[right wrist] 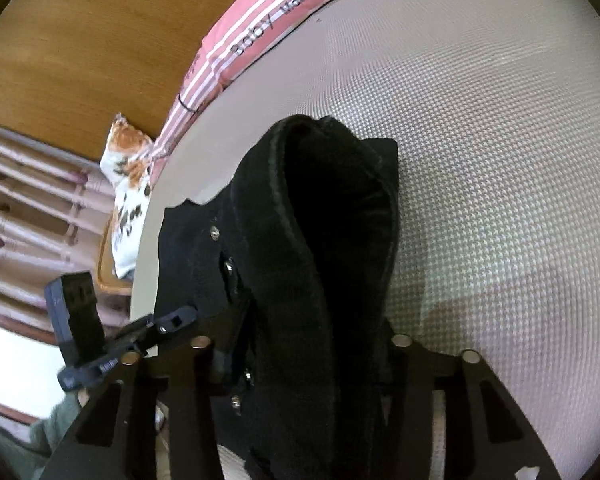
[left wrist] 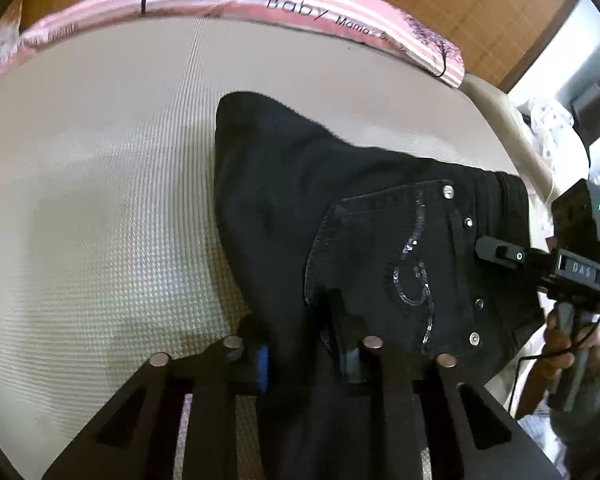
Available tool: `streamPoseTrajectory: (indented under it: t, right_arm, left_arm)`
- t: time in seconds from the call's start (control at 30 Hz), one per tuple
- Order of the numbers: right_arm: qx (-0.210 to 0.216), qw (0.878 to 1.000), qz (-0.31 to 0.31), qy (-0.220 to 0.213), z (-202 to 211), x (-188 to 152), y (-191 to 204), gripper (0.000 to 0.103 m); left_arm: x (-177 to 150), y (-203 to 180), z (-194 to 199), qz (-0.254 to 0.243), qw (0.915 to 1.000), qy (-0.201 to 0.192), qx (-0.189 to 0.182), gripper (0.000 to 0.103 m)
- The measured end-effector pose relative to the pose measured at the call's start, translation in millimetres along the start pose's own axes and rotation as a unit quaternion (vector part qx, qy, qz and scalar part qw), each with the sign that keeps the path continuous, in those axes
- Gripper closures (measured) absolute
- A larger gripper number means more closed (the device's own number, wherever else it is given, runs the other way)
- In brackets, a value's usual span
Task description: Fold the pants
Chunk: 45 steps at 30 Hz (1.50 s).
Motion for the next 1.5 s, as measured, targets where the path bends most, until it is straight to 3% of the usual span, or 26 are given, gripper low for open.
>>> streamPoseTrajectory:
  t: [0.17,0.4,0.9,1.1,1.5]
  right_arm:
    - [0.005,1.0,0.0,-0.016,14,-1,15,0.072]
    - [0.025,0.999,0.006,-0.019,19,-4,43,0.073]
    - [0.048,0.998,0.046,0.008,-40,26,129,0.074]
    - [0.041,0.998,0.053,0.015,-63,46,147,0.074]
    - [0.025,0.997,0.067,0.011,-90,86,168,0.074]
  left_arm:
    - [4,-6,11,-0.004,0.9998,-0.017,-0.001,0.089]
    - [5,-3,37,-0.003,0.9989,-0.045,0.006,0.089]
    - [25,66,85,0.018,0.9928,-0.095,0.071,0.089]
    - [49,99,84,0.029,0.9909,-0.103,0.081,0.089]
    - [87,129,75,0.033,0.9888,-0.114,0.09,0.089]
Point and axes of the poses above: each gripper's, at about its wrist camera, not at the fingertips, and z roughly against the way its jaws point, y to its left, x to its top, the point moved 5 cm from there along -z, roughly the way its jaws point, and after that the axes turned 11 degrees about -x, right-handed, at the moved point
